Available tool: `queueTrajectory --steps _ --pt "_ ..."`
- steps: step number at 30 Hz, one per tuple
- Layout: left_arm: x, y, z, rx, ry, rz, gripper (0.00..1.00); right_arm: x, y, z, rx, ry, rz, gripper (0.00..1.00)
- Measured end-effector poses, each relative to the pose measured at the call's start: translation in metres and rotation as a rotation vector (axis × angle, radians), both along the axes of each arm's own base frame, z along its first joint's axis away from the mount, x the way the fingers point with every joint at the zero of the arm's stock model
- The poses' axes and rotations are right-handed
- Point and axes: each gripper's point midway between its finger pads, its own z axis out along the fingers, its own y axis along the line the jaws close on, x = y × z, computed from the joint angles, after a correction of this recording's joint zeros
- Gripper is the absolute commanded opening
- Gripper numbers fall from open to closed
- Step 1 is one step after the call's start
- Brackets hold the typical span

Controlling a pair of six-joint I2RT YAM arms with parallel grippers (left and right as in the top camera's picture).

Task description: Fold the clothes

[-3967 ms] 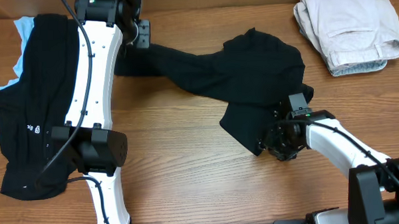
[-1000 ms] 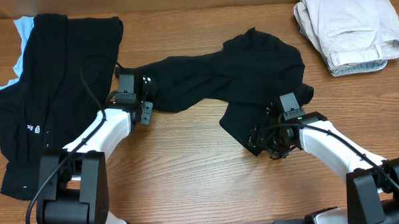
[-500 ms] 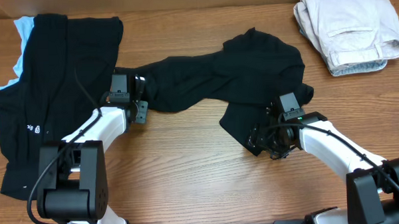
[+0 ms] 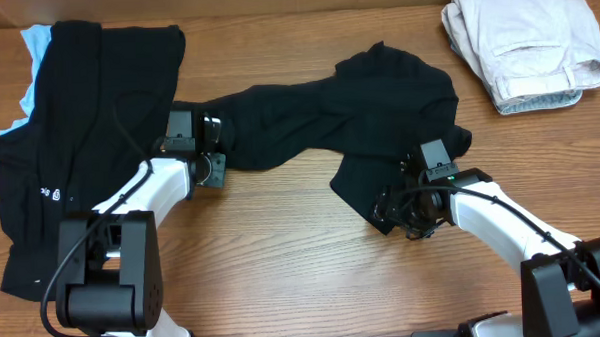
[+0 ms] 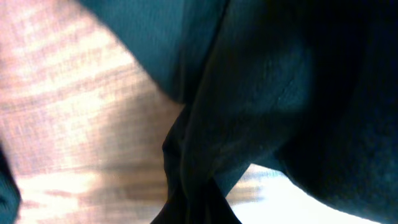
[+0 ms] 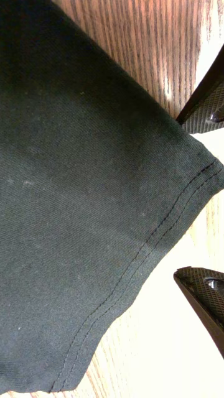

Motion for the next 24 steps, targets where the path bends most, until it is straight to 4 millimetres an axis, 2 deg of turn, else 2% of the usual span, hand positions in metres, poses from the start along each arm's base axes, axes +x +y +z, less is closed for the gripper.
queueTrajectory --steps 8,14,19,24 --pt "-0.031 -0.005 0.004 -0.068 0.176 0.119 0.04 0.001 0.001 0.0 -0.003 -0.008 0.011 0.72" --pt "-0.019 -0.013 0.022 -0.116 0.175 0.126 0.04 -0.005 0.009 -0.001 -0.026 -0.002 0.033 0.71" --pt "-0.017 -0.017 0.025 -0.134 0.173 0.124 0.04 -0.023 0.02 -0.004 -0.074 0.045 0.052 0.52" --pt "-0.018 -0.017 0.025 -0.139 0.177 0.123 0.04 -0.031 0.015 -0.009 -0.125 0.082 0.008 0.16"
